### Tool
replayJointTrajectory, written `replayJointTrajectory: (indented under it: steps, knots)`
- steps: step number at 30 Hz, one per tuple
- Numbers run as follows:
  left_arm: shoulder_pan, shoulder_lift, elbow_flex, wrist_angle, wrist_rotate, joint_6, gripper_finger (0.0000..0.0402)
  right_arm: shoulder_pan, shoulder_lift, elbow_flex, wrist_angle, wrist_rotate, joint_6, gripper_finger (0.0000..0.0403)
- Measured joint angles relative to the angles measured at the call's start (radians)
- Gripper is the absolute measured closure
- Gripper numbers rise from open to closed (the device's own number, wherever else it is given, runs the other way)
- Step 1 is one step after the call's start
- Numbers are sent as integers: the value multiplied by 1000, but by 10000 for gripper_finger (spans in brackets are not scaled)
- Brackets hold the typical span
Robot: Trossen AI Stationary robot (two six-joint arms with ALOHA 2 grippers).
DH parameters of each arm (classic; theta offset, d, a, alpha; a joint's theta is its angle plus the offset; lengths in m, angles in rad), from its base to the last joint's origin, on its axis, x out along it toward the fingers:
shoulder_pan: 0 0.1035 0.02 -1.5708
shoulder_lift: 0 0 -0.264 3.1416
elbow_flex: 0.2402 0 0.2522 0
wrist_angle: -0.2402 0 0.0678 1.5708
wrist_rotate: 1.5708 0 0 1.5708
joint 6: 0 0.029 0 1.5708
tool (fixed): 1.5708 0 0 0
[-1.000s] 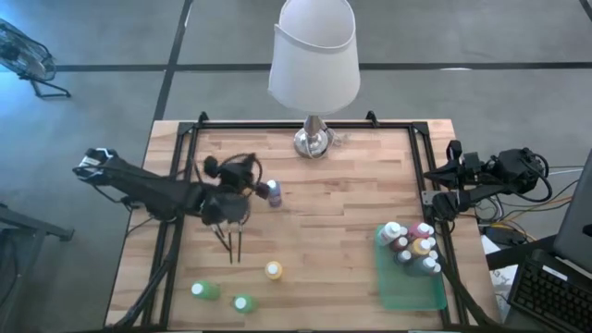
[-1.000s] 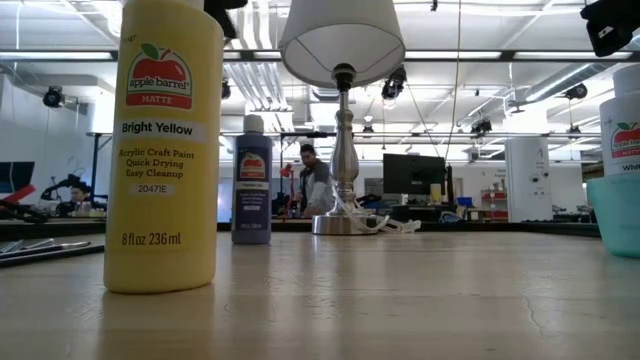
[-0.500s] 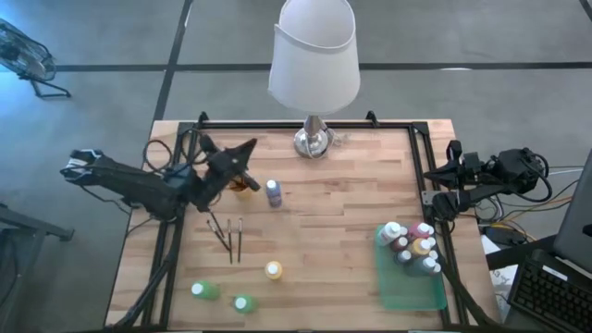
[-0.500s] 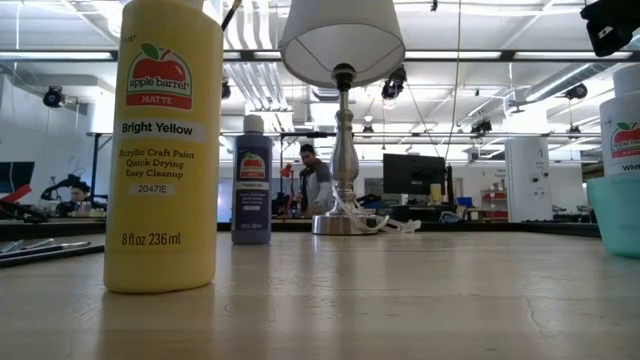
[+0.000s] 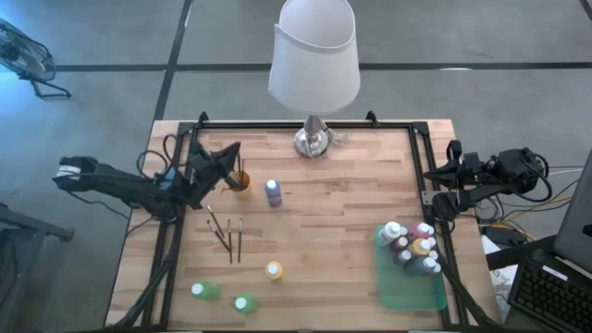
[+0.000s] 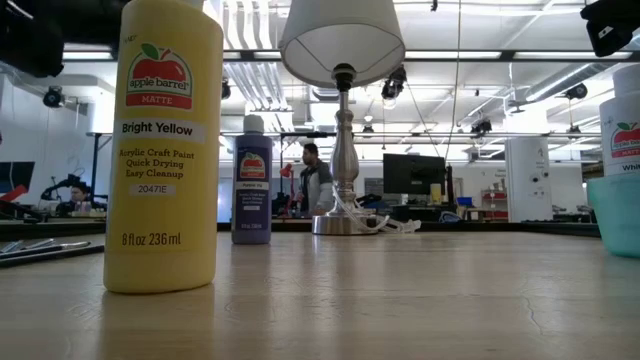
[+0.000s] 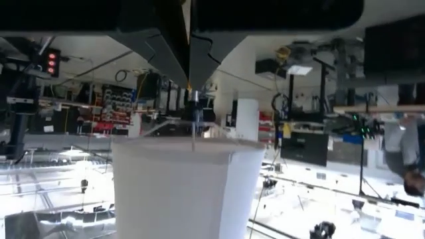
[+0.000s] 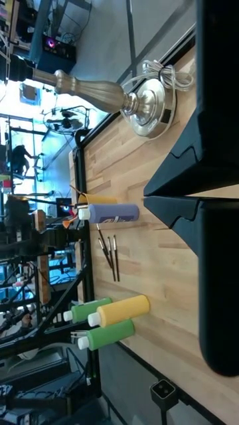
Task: Pick & Place Paint Supplies
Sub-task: Put the gold paint brush into the yellow cup
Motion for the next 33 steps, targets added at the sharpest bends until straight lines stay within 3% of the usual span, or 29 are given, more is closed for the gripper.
replayJointTrajectory:
  steps: [21,33]
  knots:
    - [8,9,-139,-7,0,-132,397,0,0,0,0,0,0,394]
    - [24,112,-136,-5,10,-164,399,0,0,0,0,0,0,394]
